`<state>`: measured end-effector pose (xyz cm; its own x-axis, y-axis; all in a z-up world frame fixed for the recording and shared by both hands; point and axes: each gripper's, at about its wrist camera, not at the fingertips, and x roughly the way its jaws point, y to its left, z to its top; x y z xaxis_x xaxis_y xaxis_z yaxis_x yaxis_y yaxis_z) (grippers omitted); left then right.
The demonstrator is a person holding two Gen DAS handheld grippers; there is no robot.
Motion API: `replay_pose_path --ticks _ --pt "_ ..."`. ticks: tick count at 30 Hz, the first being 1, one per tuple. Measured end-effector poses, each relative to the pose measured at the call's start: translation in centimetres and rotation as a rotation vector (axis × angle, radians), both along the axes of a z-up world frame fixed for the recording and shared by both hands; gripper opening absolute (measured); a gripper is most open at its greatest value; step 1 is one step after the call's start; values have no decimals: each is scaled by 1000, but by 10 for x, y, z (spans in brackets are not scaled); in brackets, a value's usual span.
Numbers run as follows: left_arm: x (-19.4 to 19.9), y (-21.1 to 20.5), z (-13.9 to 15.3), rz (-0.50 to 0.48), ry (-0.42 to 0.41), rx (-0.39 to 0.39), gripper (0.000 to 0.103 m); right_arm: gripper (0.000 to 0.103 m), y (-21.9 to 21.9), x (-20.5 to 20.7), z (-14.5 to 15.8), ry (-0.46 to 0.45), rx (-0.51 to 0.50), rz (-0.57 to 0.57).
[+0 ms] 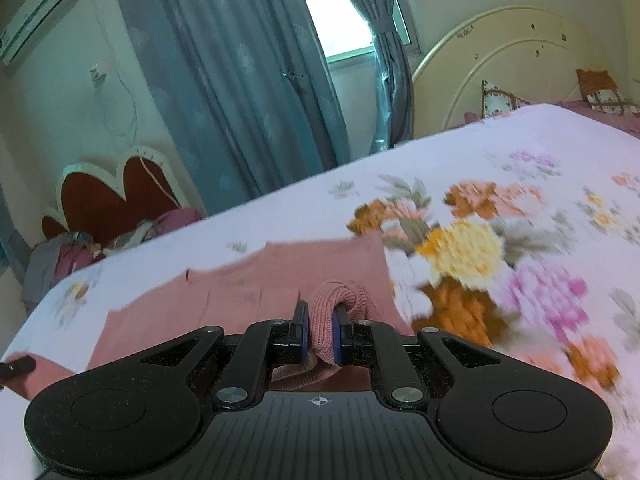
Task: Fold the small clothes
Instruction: 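Lift the hem with both tools and fold it toward the collar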
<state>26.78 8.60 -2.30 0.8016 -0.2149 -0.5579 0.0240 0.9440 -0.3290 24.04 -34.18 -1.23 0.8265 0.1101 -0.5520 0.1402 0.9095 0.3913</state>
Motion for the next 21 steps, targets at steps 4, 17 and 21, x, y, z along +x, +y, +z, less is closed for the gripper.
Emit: replay_pose_path --ticks 4,17,21 --pt "35 -4 3 27 -19 10 5 10 -7 43 -3 -10 17 -9" --pt "155 -10 -41 112 94 57 5 10 -25 175 -61 122 132 -64" --pt "176 -16 -61 108 149 107 5 10 -27 197 -85 181 125 -64"
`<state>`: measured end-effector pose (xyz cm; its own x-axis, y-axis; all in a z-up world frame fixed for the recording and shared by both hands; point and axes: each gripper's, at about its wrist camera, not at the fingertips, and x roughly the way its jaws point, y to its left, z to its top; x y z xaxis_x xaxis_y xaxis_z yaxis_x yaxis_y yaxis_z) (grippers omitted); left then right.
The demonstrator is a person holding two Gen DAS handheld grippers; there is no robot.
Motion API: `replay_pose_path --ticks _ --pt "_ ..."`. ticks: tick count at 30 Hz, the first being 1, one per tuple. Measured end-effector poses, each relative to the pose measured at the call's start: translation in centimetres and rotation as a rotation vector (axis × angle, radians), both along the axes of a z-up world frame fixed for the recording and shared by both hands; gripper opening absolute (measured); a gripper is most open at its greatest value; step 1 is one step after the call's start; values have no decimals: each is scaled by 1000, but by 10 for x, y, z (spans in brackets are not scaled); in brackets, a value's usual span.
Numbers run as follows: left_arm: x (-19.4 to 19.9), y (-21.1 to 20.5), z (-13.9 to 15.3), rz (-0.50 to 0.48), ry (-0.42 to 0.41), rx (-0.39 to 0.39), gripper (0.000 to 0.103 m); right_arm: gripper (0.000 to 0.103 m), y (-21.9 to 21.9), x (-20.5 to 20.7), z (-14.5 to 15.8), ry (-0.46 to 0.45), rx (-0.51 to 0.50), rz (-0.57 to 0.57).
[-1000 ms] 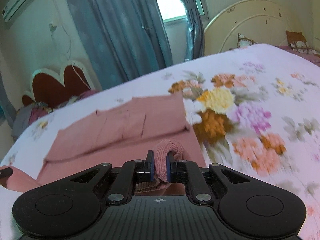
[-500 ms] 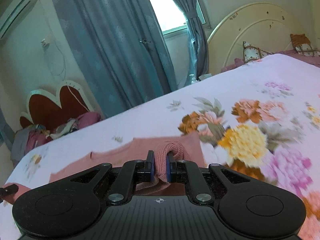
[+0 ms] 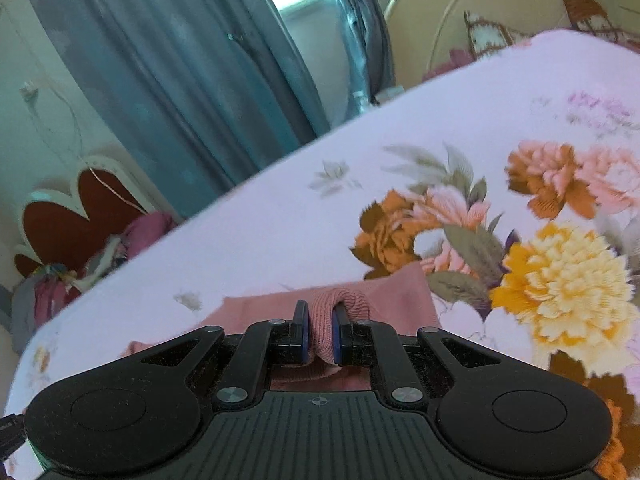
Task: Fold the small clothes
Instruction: 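Lift the hem with both tools and fold it toward the collar, then open both tools to release the folded hem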
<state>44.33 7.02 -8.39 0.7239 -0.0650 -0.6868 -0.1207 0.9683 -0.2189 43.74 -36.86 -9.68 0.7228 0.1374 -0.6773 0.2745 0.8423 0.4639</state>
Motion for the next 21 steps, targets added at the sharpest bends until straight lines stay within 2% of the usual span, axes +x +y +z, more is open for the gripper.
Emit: replay_pose_path --ticks 4,9,11,12,13,17,21 --pt "15 -2 -13 -12 53 31 7 11 -4 12 -13 26 3 0" --pt "26 7 -12 25 46 61 25 12 -12 25 -12 13 26 -6" --pt "28 15 -5 40 35 55 29 32 -15 27 -7 -16 2 -20" --pt "28 19 -1 45 24 52 33 53 -16 27 -4 -39 -8 -26" --pt "26 24 4 46 13 48 36 60 -17 26 -1 -63 -20 -23" --pt "21 34 13 -2 -2 69 55 60 -14 28 1 -84 -111 86" --pt "23 28 -2 -103 44 102 57 60 -1 27 -11 -72 -187 201"
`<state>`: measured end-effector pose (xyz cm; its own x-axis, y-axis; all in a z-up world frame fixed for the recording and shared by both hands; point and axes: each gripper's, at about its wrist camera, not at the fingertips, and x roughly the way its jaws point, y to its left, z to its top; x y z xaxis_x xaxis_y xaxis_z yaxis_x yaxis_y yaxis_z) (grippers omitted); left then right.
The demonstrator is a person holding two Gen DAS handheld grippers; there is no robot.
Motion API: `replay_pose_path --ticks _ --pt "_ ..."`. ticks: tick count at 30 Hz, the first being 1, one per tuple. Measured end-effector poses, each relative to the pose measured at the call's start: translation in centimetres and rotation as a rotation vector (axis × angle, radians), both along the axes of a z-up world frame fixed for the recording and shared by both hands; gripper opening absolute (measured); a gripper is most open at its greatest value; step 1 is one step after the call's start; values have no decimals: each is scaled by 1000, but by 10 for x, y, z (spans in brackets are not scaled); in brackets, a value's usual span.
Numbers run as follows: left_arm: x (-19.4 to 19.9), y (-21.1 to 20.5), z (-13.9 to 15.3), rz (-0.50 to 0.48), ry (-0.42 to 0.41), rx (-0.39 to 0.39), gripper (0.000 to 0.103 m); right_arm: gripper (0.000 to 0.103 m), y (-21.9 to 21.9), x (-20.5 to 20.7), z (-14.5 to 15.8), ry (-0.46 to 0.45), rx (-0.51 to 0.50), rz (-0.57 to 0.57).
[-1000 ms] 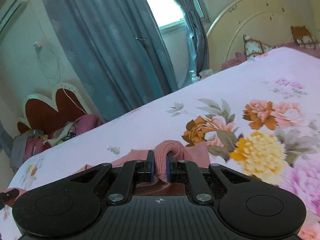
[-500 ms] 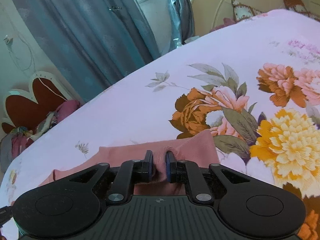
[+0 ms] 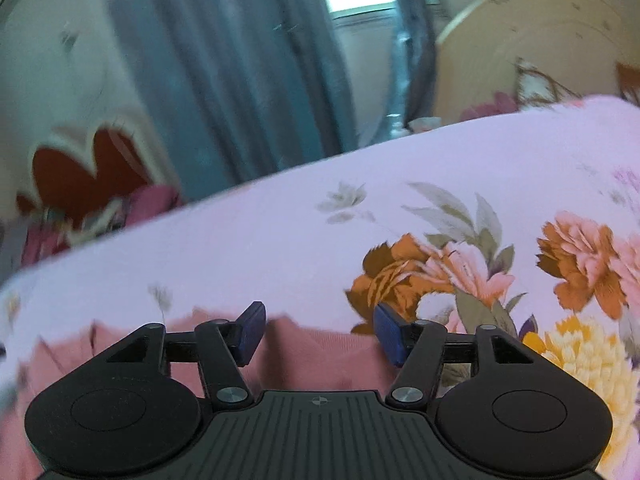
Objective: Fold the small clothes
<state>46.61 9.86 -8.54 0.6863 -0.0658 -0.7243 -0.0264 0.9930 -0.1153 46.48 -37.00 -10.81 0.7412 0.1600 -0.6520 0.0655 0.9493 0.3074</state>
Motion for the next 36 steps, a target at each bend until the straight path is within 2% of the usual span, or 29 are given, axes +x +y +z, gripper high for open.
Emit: replay_pose_path --ticks 3,8,12,13,14,15,18,19,20,21,23,24,25,27,28,31,34,36 --pt "4 -10 -16 -55 35 24 57 60 7 -2 -11 7 -24 58" --pt "18 -18 -34 -91 57 60 54 60 10 1 -19 3 -37 124" --pt "22 -22 -41 -149 51 85 35 60 12 9 -26 23 -66 193" --pt "21 -22 -41 -161 48 90 31 52 13 9 -29 29 -77 206" --pt "21 -23 -41 -171 45 88 22 41 13 10 -31 30 -81 224" --pt "21 -22 -41 -174 43 80 18 23 14 11 -31 33 -88 234" --pt "16 -25 -39 -176 13 89 14 18 15 8 -30 4 -113 244" --pt "14 -27 -39 -178 0 93 14 14 15 7 -29 -5 -114 249" --pt "10 -27 -37 -171 -21 96 13 8 15 7 -27 -9 -111 243" --pt "7 -26 -34 -155 -49 98 13 8 10 7 -25 -15 -80 203" --pt "0 -23 -29 -112 -111 86 13 7 -15 8 -21 -39 83 36" --pt "-1 -22 -30 -88 -124 96 13 7 -27 10 -27 -15 167 -46" --pt "1 -22 -34 -80 -110 105 13 7 -30 14 -35 33 194 -83" --pt "1 -25 -42 -67 -91 112 13 7 -21 16 -40 55 123 -68" --pt "0 -26 -43 -52 -100 108 13 7 -19 15 -38 49 122 -82" --pt "-4 -23 -36 -19 -149 85 13 7 -31 14 -36 28 223 -157" --pt "4 -24 -52 -16 -81 122 13 7 -17 21 -41 67 106 -109" --pt "3 -27 -53 -20 -85 153 13 8 -15 20 -37 62 80 -96"
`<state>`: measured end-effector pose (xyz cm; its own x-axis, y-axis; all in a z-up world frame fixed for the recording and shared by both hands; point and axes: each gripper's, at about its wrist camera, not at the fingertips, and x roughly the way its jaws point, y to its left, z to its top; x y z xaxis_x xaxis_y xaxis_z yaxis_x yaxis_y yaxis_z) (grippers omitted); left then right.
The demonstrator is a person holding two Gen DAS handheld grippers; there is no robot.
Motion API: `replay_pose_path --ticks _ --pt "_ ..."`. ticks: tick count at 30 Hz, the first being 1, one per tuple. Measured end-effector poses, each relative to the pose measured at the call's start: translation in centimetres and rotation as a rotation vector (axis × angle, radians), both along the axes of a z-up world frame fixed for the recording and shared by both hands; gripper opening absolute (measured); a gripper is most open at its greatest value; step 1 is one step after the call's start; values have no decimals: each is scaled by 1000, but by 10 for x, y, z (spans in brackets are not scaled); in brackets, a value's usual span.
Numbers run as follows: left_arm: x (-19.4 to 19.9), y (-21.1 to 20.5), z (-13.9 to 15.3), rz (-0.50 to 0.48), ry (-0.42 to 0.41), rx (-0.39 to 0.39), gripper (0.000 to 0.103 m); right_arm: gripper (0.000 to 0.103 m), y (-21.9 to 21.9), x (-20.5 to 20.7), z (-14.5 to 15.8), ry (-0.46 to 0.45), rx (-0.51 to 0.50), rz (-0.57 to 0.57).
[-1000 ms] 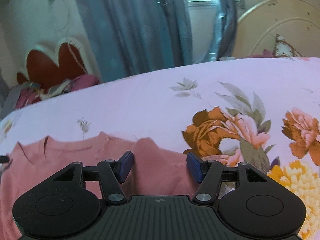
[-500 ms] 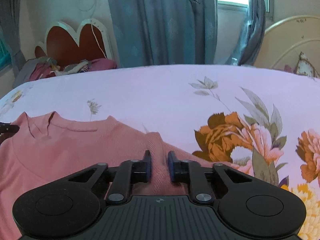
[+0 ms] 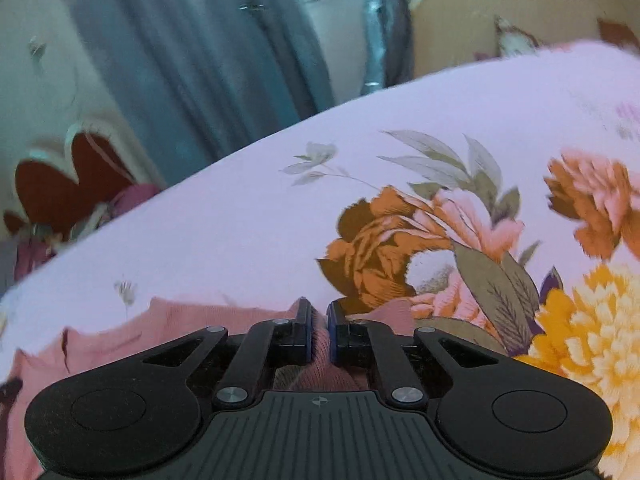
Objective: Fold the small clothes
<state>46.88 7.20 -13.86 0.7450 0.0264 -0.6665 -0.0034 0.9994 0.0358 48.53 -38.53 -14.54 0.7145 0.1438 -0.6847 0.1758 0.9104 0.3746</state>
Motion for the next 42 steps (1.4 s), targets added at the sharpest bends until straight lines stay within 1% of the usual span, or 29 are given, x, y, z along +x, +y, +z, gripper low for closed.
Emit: replay_pose_path --ticks 2,3,5,7,10,12,14,15,16,18,20,21,22,24,25,26,28,30,31,33,35,36,39,42 --pt "1 1 3 7 14 -9 16 11 -4 -4 6 -13 1 -9" --pt "1 2 5 9 16 -3 20 15 -6 -7 11 -27 -2 -13" --pt "1 4 7 10 24 20 26 17 -8 -15 21 -48 -27 -7" --pt "-3 5 11 7 25 6 29 19 -7 -23 28 -54 -58 15" --pt "-10 11 21 27 12 -6 34 20 -2 -41 34 -51 -90 56" --pt "-20 14 31 27 -2 -16 42 22 3 -52 35 -40 -104 80" --pt "-33 13 39 10 -16 -19 45 32 9 -63 33 -34 -113 97" --pt "-41 12 43 -6 -24 -18 45 41 13 -71 32 -34 -125 109" --pt "-48 9 45 -23 -25 -19 45 41 18 -76 31 -33 -141 121" --pt "-60 3 46 -59 -18 -26 45 41 30 -84 27 -14 -209 140" --pt "-69 -6 38 -89 4 -26 45 40 38 -89 21 5 -228 158" --pt "-72 -9 32 -97 19 -16 45 39 40 -91 18 16 -232 166" --pt "-74 -11 25 -101 37 -2 45 34 43 -92 15 28 -249 175" --pt "-78 -11 11 -85 63 45 46 33 46 -97 8 44 -334 188" --pt "-80 -9 7 -80 63 54 46 33 44 -99 4 44 -365 186" --pt "-82 -8 6 -77 50 63 47 33 38 -101 3 47 -358 158" --pt "-83 -9 8 -62 55 73 46 33 25 -102 1 79 -347 89" --pt "-83 -8 12 -43 66 65 45 33 16 -110 5 81 -271 54" --pt "-84 -8 14 -36 70 57 45 33 20 -115 11 67 -267 57" --pt "-88 -9 20 -25 71 44 43 33 36 -125 25 14 -284 102" --pt "-95 -13 27 -31 55 19 43 33 51 -133 35 -16 -276 137" --pt "-99 -17 31 -39 46 10 46 33 59 -136 38 -19 -269 154" --pt "-109 -29 35 -80 39 -4 47 33 80 -140 36 -6 -260 201" --pt "-116 -35 28 -89 65 -3 48 33 95 -146 27 21 -290 236"
